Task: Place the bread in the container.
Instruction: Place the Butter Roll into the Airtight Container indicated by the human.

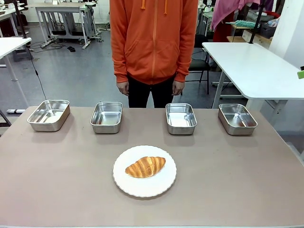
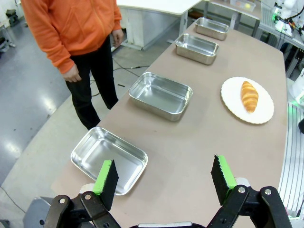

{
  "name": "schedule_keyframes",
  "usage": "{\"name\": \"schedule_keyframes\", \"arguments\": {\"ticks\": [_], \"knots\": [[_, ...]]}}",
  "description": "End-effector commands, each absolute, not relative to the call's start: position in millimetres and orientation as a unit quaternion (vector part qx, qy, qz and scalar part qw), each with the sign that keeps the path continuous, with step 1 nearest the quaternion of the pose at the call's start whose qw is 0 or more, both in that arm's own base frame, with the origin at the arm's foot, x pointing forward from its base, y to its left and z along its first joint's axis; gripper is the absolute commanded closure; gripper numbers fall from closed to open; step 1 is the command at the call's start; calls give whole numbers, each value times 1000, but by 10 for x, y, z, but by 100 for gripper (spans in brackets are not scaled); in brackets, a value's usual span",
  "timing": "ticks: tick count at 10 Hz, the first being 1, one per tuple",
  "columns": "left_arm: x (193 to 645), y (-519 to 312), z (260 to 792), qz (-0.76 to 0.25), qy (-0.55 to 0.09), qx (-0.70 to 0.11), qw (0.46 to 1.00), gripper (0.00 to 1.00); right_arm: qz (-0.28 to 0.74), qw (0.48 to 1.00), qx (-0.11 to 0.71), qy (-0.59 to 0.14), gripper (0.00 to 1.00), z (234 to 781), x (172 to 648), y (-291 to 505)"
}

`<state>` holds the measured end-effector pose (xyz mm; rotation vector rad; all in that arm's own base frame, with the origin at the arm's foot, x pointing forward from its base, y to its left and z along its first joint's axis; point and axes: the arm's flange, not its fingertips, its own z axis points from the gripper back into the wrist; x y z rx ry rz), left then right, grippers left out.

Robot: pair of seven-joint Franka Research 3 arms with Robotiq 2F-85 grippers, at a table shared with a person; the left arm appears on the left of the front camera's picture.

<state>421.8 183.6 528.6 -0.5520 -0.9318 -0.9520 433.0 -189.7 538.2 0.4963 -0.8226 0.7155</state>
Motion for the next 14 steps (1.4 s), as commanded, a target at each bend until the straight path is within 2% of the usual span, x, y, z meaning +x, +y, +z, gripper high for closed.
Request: {"name": "schedule_keyframes", "arguments": {"ticks": [1,14], "knots": [[4211,1857,5299,-441,-432,-256,744,0,339,822,237,-391,0,5392,4335,-1892],[4211,1857,5299,-441,-432,-256,744,0,339,822,237,-391,0,5392,4335,-1892]]}}
